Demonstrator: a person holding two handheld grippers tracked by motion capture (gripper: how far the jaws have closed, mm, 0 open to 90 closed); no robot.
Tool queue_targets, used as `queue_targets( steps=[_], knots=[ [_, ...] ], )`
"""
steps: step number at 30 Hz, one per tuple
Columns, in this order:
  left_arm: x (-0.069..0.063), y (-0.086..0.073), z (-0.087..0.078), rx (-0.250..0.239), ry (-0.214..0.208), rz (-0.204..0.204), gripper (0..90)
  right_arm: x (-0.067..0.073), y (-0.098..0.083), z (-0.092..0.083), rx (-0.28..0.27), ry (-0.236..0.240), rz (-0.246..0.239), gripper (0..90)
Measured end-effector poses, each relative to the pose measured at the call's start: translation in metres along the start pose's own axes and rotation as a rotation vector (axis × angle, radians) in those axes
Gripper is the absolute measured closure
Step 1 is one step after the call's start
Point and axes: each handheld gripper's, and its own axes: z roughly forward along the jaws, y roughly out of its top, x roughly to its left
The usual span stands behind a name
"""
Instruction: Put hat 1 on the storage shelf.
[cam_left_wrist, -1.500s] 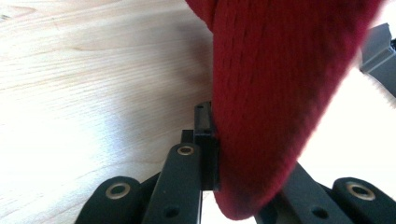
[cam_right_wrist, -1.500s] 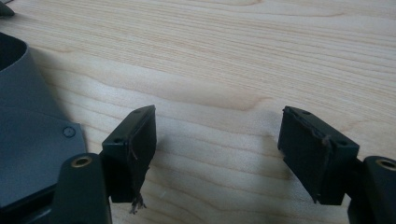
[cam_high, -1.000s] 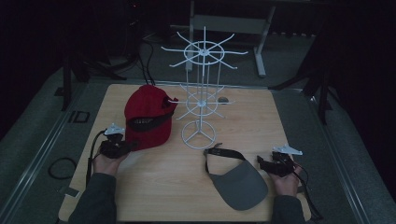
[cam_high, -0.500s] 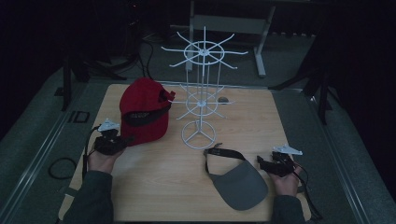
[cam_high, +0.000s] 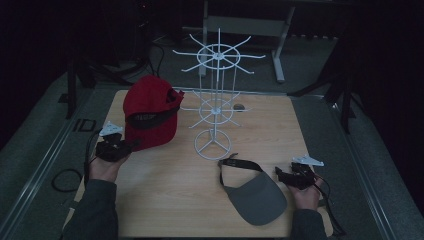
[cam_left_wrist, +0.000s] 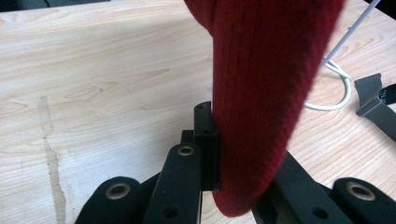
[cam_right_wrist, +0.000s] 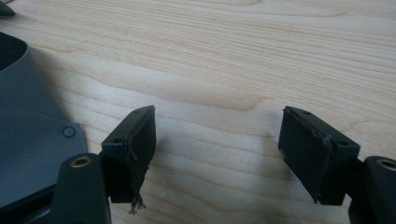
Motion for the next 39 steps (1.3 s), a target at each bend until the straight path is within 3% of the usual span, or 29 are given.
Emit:
queue_targets(
  steps=[26,39],
  knots=[
    [-0.005,0.020,-0.018,-0.066,0.012,0.003,86.0,0.000,0.000,0.000,0.000,0.000,0.000,27.6],
    [-0.006,0.035,-0.023,-0.076,0.023,0.028,86.0,0.000,0.000,0.000,0.000,0.000,0.000,27.6]
  ],
)
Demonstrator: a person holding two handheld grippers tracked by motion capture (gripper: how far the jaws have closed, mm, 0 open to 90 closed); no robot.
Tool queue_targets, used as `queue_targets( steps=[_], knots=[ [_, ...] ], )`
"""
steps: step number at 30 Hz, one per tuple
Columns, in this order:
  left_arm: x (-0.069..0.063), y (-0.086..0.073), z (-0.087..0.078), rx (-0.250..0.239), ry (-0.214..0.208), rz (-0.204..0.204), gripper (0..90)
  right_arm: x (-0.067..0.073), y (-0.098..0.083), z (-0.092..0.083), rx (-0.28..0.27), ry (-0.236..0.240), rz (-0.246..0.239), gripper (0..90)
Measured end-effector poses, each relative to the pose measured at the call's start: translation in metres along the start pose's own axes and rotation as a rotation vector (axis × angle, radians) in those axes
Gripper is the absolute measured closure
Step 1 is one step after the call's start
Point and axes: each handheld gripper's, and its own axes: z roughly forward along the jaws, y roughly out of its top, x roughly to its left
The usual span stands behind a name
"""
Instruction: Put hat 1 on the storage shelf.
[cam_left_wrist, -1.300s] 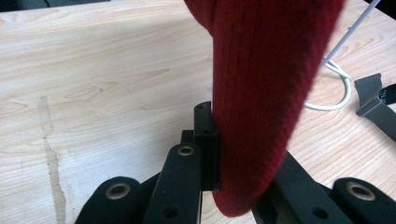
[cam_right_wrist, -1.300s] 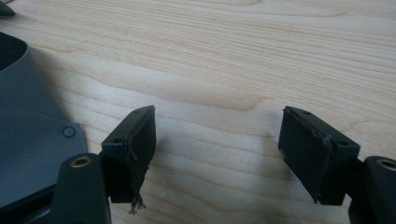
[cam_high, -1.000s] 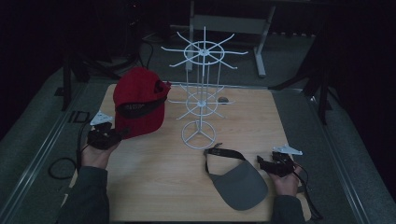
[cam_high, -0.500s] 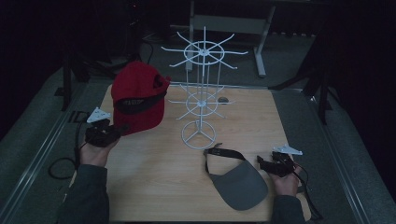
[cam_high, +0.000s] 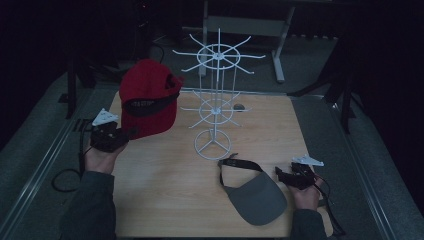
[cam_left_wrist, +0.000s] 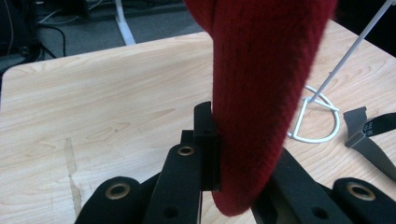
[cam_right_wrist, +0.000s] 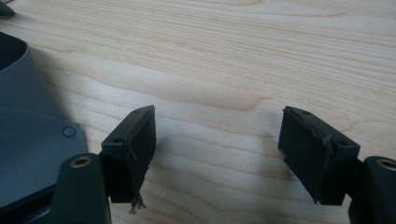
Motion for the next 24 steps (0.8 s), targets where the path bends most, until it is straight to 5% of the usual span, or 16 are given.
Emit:
queue_targets(
  steps=[24],
  knots=[
    [0.002,0.020,-0.015,-0.063,-0.001,0.029,86.0,0.000,0.000,0.000,-0.001,0.000,-0.001,27.6]
  ],
)
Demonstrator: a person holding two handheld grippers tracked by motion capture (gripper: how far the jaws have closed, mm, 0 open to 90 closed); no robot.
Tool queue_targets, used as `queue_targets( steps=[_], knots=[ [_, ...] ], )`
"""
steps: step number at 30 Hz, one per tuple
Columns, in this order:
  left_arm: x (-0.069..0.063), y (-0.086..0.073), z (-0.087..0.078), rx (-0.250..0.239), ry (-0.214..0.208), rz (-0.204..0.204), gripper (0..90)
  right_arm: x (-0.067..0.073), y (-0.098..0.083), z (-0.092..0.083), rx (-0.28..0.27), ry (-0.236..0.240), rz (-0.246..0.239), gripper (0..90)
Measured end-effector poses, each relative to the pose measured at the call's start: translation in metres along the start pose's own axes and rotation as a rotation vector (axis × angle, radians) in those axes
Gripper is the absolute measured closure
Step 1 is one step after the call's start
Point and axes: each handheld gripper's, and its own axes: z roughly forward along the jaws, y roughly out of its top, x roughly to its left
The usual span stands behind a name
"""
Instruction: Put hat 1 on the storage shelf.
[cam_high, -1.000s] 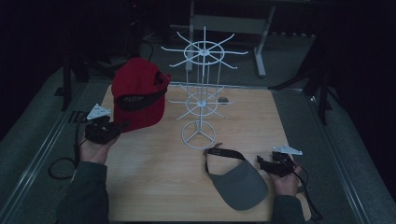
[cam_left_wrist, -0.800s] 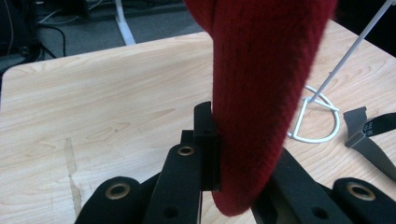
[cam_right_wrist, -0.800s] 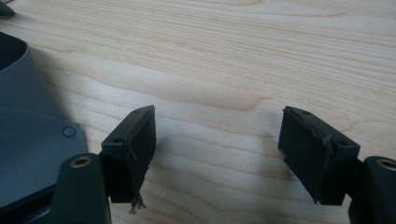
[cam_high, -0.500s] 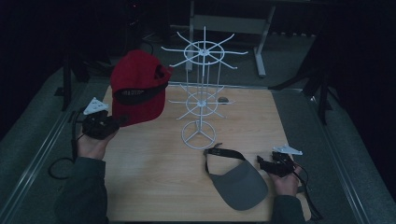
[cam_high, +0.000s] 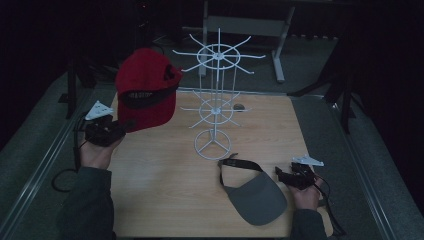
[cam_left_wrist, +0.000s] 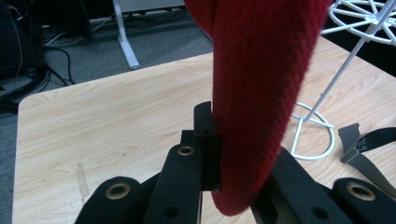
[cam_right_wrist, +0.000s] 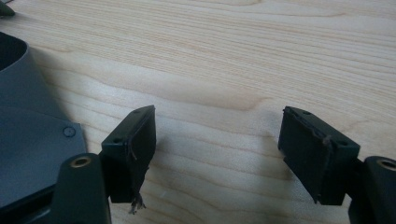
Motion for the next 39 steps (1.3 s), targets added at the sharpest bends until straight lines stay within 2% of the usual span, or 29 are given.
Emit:
queue_targets(
  steps=[24,39],
  knots=[
    [0.000,0.011,-0.008,-0.056,0.007,-0.019,86.0,0.000,0.000,0.000,0.001,0.000,0.000,27.6],
    [-0.003,0.020,-0.014,-0.093,-0.003,0.000,85.9,0.000,0.000,0.000,0.000,0.000,0.000,27.7]
  ],
)
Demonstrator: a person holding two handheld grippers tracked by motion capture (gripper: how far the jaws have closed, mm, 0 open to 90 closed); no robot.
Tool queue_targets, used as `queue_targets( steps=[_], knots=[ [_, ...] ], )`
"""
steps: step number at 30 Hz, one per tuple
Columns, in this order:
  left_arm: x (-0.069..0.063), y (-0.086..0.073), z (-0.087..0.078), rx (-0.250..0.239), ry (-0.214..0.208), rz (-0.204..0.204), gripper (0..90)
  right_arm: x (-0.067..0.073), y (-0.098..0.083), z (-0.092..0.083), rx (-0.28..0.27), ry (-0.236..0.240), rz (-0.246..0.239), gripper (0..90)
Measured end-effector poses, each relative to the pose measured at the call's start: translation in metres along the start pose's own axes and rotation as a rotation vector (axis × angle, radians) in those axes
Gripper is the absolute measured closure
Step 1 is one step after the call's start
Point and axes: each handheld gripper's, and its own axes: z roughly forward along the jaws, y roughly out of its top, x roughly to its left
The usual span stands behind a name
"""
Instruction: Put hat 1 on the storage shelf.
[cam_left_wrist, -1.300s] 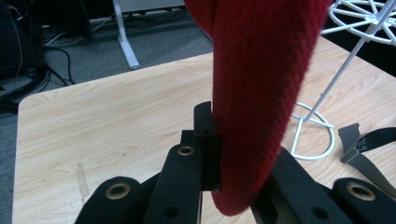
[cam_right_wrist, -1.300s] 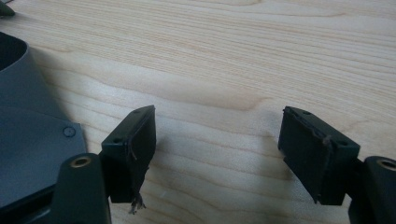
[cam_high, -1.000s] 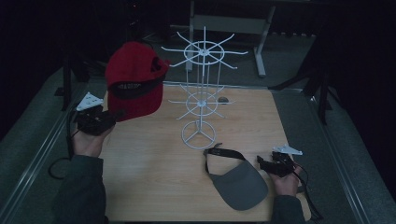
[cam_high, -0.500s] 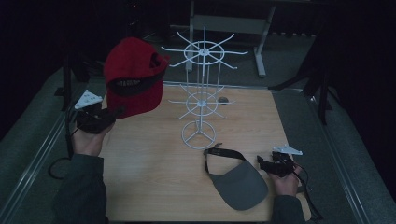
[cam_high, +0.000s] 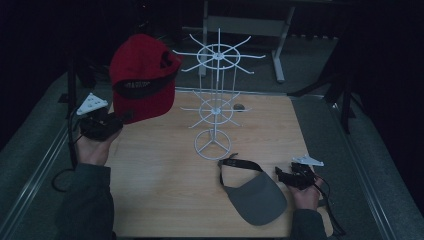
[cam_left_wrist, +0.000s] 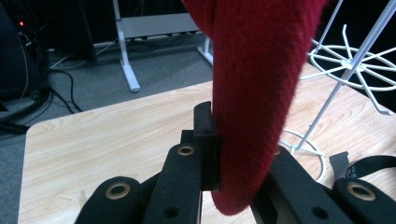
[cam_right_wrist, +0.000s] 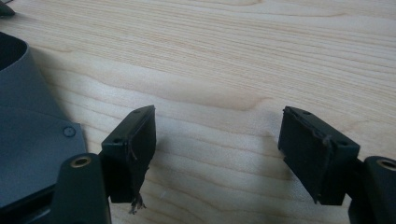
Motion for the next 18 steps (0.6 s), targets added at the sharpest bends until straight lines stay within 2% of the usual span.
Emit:
queue_targets(
  steps=[18],
  knots=[
    [-0.001,0.013,-0.007,-0.043,0.014,0.007,85.9,0.000,0.000,0.000,0.000,0.000,0.000,27.7]
  ],
)
